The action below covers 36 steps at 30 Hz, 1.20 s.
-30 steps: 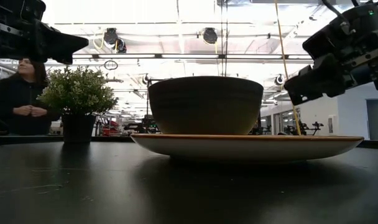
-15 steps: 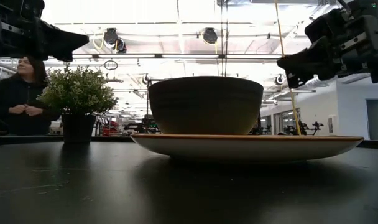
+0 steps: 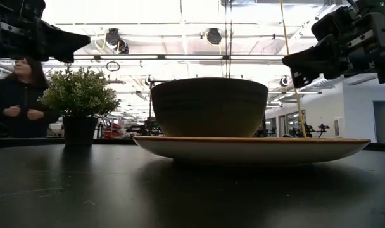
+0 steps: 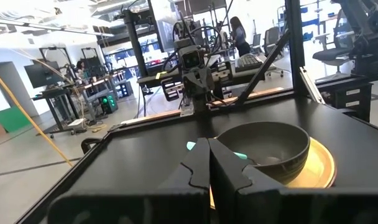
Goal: Set table place
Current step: Return to Home Position
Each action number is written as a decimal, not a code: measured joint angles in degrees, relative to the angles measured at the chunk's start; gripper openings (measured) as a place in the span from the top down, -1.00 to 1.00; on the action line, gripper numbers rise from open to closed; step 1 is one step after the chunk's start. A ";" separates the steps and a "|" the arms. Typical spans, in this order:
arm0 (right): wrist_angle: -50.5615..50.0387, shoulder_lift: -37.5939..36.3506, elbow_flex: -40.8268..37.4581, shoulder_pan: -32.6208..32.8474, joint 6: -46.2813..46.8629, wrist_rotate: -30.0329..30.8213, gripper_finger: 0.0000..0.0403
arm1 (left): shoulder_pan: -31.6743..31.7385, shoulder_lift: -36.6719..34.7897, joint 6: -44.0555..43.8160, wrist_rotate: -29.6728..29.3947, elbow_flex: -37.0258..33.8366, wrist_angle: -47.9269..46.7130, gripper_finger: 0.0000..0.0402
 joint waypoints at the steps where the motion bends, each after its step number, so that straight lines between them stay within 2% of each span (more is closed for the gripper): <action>1: 0.01 0.00 0.00 0.00 -0.04 0.00 1.00 | 0.00 -0.01 -0.01 0.02 0.00 0.00 0.99; 21: 2.52 0.00 0.04 0.02 -1.92 0.02 1.00 | 0.02 0.00 0.07 -0.55 0.00 0.02 0.99; 31: 11.23 -0.14 0.04 0.02 -4.06 0.06 1.00 | 0.00 0.01 0.89 -0.85 0.00 0.28 0.99; 36: 11.75 -4.01 -2.72 -0.18 -5.81 6.07 1.00 | 0.00 0.00 0.62 -0.83 0.00 -0.26 1.00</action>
